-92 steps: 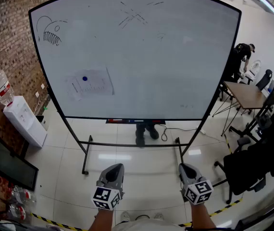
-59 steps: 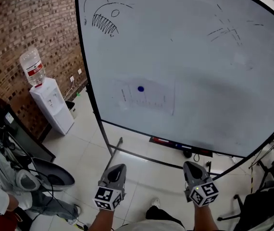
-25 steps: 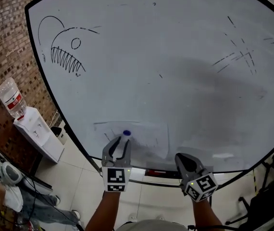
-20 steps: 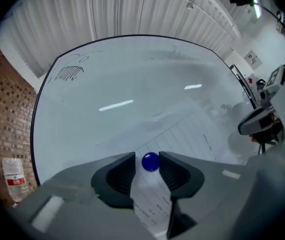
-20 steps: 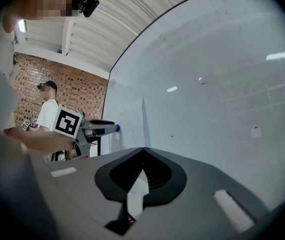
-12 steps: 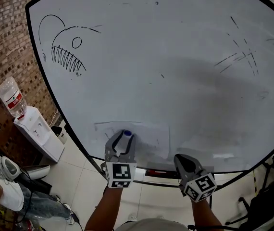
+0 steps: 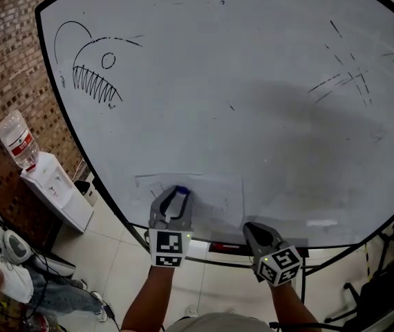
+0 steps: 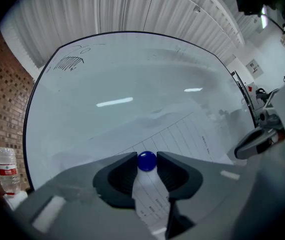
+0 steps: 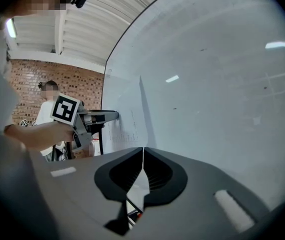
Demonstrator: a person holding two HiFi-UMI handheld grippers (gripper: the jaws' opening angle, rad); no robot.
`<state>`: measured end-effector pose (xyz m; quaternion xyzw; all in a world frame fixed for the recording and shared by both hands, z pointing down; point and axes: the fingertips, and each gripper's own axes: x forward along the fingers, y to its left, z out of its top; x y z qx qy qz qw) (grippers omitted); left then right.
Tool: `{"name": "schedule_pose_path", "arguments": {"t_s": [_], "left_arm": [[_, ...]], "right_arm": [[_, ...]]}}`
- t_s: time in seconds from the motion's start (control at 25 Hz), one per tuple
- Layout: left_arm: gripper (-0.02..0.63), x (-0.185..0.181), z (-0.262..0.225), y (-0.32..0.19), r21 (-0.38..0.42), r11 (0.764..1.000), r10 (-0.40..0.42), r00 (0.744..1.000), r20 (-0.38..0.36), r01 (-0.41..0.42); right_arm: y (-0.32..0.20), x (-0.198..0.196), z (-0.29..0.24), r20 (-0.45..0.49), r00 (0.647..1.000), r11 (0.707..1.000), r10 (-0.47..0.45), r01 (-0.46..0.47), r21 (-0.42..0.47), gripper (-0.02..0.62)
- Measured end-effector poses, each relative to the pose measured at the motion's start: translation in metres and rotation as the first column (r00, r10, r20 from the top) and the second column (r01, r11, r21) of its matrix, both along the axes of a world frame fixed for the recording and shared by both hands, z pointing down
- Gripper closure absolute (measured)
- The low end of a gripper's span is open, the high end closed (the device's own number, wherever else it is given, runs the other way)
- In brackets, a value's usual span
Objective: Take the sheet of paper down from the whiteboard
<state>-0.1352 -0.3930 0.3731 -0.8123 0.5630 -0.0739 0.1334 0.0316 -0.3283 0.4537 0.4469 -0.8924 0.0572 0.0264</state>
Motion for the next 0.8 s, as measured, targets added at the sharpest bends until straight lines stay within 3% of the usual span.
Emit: {"name": "schedule_pose_path", "arguments": {"t_s": [0.16, 0.44, 0.48, 0.56, 0.8], "left_arm": [[0.477, 0.000, 0.000, 0.000, 0.001, 1.000, 0.005, 1.000, -0.005, -0.005], [0.477, 0.001, 0.000, 0.000, 0.002, 1.000, 0.013, 1.000, -0.009, -0.013], [0.477, 0.001, 0.000, 0.000, 0.001, 1.000, 0.013, 1.000, -0.008, -0.013], [0.477, 0.001, 0.001, 0.001, 0.000, 1.000, 0.016, 1.000, -0.008, -0.016], [0.479, -0.001, 0.001, 0.000, -0.008, 1.000, 0.029, 0.999, -0.035, -0.029]], "right_arm": [[-0.005, -0.017, 0.013, 0.020, 0.999, 0.997, -0.047, 0.048, -0.053, 0.469], [-0.021, -0.028, 0.018, 0.069, 0.997, 0.994, -0.041, 0.047, -0.094, 0.454], [-0.022, -0.028, 0.018, 0.073, 0.997, 0.995, -0.035, 0.042, -0.094, 0.471], [-0.023, -0.026, 0.017, 0.062, 0.998, 0.996, -0.012, 0.018, -0.086, 0.583], [-0.022, -0.022, 0.012, 0.066, 0.998, 0.998, -0.007, 0.011, -0.064, 0.588]]}}
